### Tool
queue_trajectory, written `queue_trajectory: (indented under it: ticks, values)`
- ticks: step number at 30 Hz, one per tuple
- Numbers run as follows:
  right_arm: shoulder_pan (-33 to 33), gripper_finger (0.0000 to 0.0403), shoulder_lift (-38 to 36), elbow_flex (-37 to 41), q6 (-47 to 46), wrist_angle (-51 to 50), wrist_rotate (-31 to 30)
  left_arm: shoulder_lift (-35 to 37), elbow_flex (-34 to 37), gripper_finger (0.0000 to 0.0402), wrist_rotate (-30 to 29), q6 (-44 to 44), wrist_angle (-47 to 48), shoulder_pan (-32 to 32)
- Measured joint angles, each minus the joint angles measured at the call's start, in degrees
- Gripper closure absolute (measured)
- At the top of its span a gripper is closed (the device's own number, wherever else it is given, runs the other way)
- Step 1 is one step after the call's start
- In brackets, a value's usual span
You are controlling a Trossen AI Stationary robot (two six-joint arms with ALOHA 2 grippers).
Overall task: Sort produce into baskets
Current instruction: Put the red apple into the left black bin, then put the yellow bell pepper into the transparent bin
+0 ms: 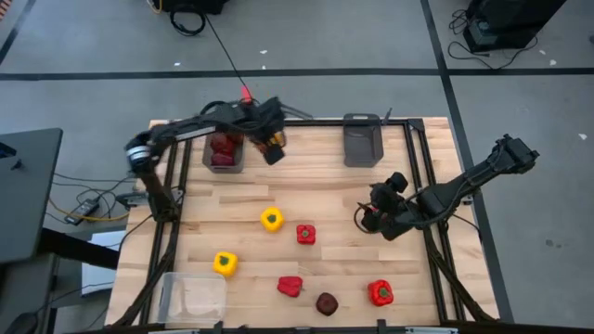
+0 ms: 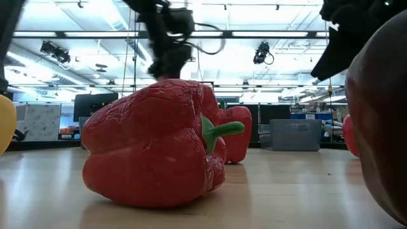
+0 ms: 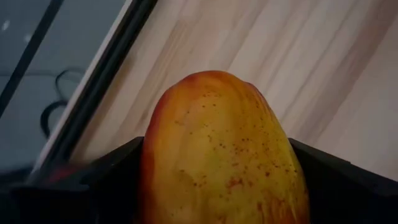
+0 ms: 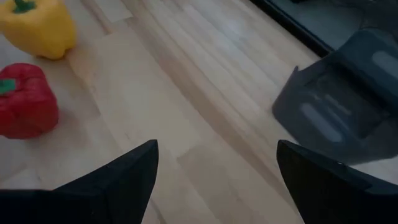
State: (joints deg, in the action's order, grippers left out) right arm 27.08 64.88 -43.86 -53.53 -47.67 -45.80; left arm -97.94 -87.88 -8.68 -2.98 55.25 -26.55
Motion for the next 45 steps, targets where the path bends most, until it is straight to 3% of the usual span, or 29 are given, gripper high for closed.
queue_trajectory:
  ticks: [6, 13, 16, 23, 30, 37, 45]
  values:
    - [1.0, 0.0066, 0.0, 2.4, -0.3, 5.1, 0.2, 15.7, 19.0, 0.0043, -1.3, -6.3, -7.7, -2.6]
    - [1.0, 0.0066, 0.0, 2.4, 3.8, 10.0, 1.3, 20.1, 32.6, 0.0042, -6.5, -8.0, -16.3, -7.1]
    - [1.0, 0.0066, 0.0, 2.4, 5.2, 11.3, 2.6, 19.8, 35.1, 0.0033, -8.3, -7.8, -17.7, -9.3]
    - [-0.2, 0.0066, 0.0, 2.4, 9.4, 12.7, 3.4, 19.8, 36.6, 0.0010, -4.8, -7.3, -23.0, -11.5]
    - [-2.6, 0.0066, 0.0, 2.4, 12.5, 16.8, 3.6, 19.8, 35.5, 0.0009, -5.4, -7.0, -19.5, -11.3]
    - [-1.0, 0.0066, 3.9, 2.4, 15.6, 29.8, 8.2, 26.6, 33.3, 0.0015, -5.6, -6.7, -20.6, -4.6]
    - [2.4, 0.0066, 17.0, 2.2, 25.1, 50.3, 8.3, 33.7, 33.1, 0.0015, -5.2, -5.8, -24.6, 14.8]
